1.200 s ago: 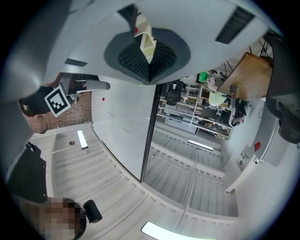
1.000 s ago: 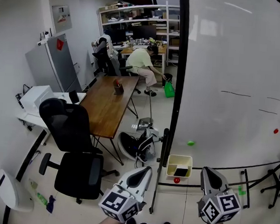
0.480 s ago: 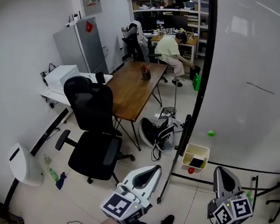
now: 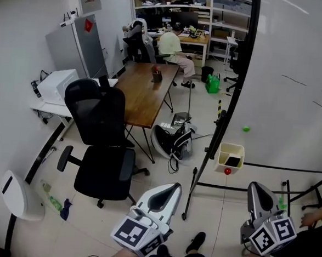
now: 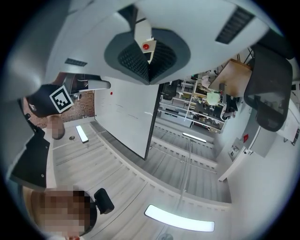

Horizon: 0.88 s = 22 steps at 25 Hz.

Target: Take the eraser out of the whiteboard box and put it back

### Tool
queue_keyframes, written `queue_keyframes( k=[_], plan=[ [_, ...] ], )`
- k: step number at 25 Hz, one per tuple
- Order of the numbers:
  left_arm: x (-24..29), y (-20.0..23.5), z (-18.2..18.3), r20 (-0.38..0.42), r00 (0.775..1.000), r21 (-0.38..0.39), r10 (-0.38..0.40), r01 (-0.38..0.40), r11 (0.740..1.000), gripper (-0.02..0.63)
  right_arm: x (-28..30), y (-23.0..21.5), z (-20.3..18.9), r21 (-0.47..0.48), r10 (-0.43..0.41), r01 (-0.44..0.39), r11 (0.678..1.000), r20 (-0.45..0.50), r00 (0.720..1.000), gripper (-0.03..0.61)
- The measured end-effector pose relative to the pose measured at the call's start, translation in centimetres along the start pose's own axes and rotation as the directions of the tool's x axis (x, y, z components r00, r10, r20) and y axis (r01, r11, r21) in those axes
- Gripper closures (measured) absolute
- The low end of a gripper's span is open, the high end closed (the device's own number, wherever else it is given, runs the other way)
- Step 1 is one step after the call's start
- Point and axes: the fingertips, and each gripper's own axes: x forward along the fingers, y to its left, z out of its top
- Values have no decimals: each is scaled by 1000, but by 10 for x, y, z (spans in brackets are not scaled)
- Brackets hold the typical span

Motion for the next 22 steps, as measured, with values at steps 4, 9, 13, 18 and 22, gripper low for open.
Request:
queue_keyframes(
  k=[4, 9, 13, 18, 22],
  plan=[
    [-18, -4, -3, -4, 999, -17, -33, 33, 999, 586, -22, 13, -4, -16, -42, 42, 999, -8, 999, 561],
    [-33, -73, 6, -17, 996, -15, -83, 83, 996, 586, -99, 5, 15, -14, -84, 84, 996, 2, 996, 561],
    [-38, -121, 11, 5, 996, 5, -83, 83, 997, 586, -146, -8, 21, -16, -72, 73, 997, 18, 997, 561],
    [-36, -190, 8, 9, 997, 19, -72, 71, 997, 586, -202, -35, 29, -13, -35, 35, 999, 34, 999, 561],
    [-33, -246, 4, 13, 999, 20, -53, 53, 998, 586, -246, -60, 34, -15, -1, 2, 1000, 40, 999, 561]
  ],
)
